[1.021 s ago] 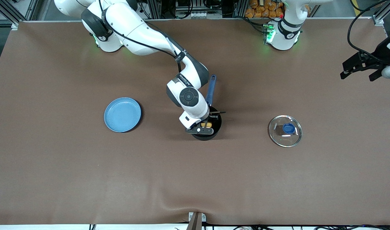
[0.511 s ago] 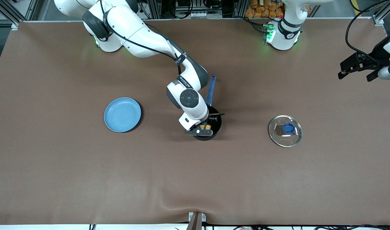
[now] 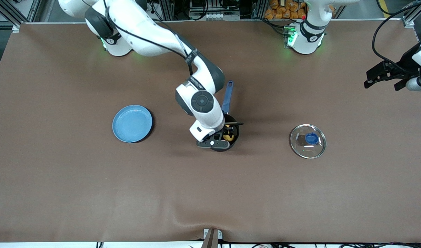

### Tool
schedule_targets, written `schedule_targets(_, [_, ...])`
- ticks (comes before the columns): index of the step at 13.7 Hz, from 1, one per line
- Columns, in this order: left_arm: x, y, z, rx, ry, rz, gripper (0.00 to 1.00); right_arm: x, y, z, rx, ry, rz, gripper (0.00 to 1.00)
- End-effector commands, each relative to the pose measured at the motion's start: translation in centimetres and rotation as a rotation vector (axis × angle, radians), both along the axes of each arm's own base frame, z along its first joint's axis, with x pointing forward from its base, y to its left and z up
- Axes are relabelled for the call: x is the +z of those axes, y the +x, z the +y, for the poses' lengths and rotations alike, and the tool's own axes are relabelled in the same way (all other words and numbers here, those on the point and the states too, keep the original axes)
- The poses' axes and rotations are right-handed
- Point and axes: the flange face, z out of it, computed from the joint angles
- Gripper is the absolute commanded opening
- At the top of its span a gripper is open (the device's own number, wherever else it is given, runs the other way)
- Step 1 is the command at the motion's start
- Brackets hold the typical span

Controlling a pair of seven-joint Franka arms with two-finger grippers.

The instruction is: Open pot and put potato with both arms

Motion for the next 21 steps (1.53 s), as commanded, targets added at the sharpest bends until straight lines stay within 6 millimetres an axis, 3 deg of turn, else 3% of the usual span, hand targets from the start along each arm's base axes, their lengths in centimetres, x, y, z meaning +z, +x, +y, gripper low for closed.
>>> schedule_targets(1, [0.7, 0.3, 0.2, -0.017, -0.008, -0.009, 1.00, 8.5, 1.9, -3.6, -0.046, -0.031, -0.040, 1.00])
schedule_targets(5, [1.1, 0.4, 0.2, -0.017, -0.011, -0.019, 1.00, 20.5, 5.0, -16.9, -0.152, -0.086, 0.009, 1.00])
schedule_targets(7, [1.5, 0.4, 0.3, -0.017, -0.005, -0.026, 1.00, 25.6, 5.0, -21.9, -0.203, -0.065, 0.004, 1.00])
schedule_targets(8, [1.5, 0.4, 1.0, -0.005, -0.005, -0.025, 1.00, 28.5, 4.5, -23.3, -0.201, -0.017, -0.014, 1.00])
schedule_targets(11, [1.2, 0.4, 1.0, -0.003, -0.006, -0.016, 1.00, 32.1, 5.1, -31.7, -0.260, 0.051, 0.030, 1.00])
schedule_targets(12, [1.3, 0.4, 0.8, 0.001, -0.013, -0.018, 1.00, 32.0, 5.2, -33.5, -0.228, 0.013, 0.042, 1.00])
schedule_targets(14, [1.5, 0.4, 0.7, 0.006, -0.014, -0.021, 1.00, 33.3, 3.2, -35.8, -0.061, -0.151, 0.048, 1.00])
schedule_targets(16, [1.6, 0.4, 0.9, 0.011, -0.016, -0.027, 1.00, 35.6, 2.1, -40.3, 0.020, -0.194, 0.046, 1.00])
schedule_targets(19, [1.6, 0.5, 0.9, 0.012, -0.014, -0.028, 1.00, 37.3, 0.1, -42.3, 0.047, -0.211, 0.057, 1.00])
schedule_targets(21, [1.7, 0.5, 0.8, 0.011, -0.014, -0.030, 1.00, 37.1, -2.0, -45.1, 0.090, -0.236, 0.075, 1.00])
